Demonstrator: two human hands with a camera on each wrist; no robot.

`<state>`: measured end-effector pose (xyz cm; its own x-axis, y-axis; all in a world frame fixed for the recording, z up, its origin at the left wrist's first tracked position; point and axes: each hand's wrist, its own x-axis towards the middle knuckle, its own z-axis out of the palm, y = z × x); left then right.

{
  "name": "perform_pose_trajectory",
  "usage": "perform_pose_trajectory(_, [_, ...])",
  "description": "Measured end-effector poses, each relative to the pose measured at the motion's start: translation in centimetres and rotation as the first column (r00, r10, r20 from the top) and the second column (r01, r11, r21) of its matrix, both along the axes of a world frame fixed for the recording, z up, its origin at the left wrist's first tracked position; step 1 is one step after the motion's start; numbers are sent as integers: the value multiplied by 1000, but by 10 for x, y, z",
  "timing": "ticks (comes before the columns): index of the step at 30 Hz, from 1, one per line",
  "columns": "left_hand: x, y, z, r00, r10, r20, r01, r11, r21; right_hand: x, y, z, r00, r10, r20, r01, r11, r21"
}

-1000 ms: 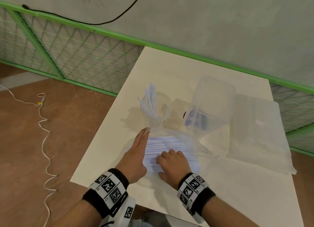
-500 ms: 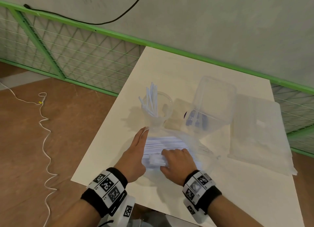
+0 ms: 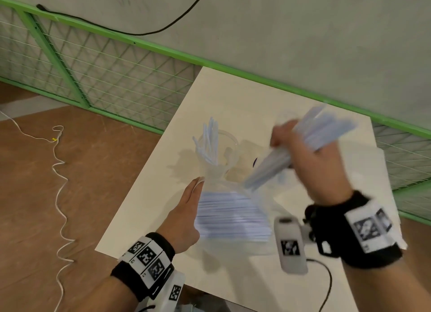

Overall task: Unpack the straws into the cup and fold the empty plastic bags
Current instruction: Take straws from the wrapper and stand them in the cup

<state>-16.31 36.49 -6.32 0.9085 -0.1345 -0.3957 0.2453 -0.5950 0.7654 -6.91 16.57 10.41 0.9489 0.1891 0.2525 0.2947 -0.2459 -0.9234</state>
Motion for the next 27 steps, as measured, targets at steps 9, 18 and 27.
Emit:
perform_pose_trajectory(9, [0, 1, 1, 1000, -7, 8, 8, 1000, -14, 74, 59, -9, 982, -187, -19, 185, 981, -58])
perform_pose_trajectory(18, [1, 4, 1, 1000, 14, -19, -14, 1000, -15, 63, 48, -67, 978, -53, -203, 6, 974, -228])
perform_pose_trajectory(27, [5, 9, -1, 1000, -1, -27, 1, 1000, 14, 4, 45, -97, 998, -4, -62, -14, 957, -290])
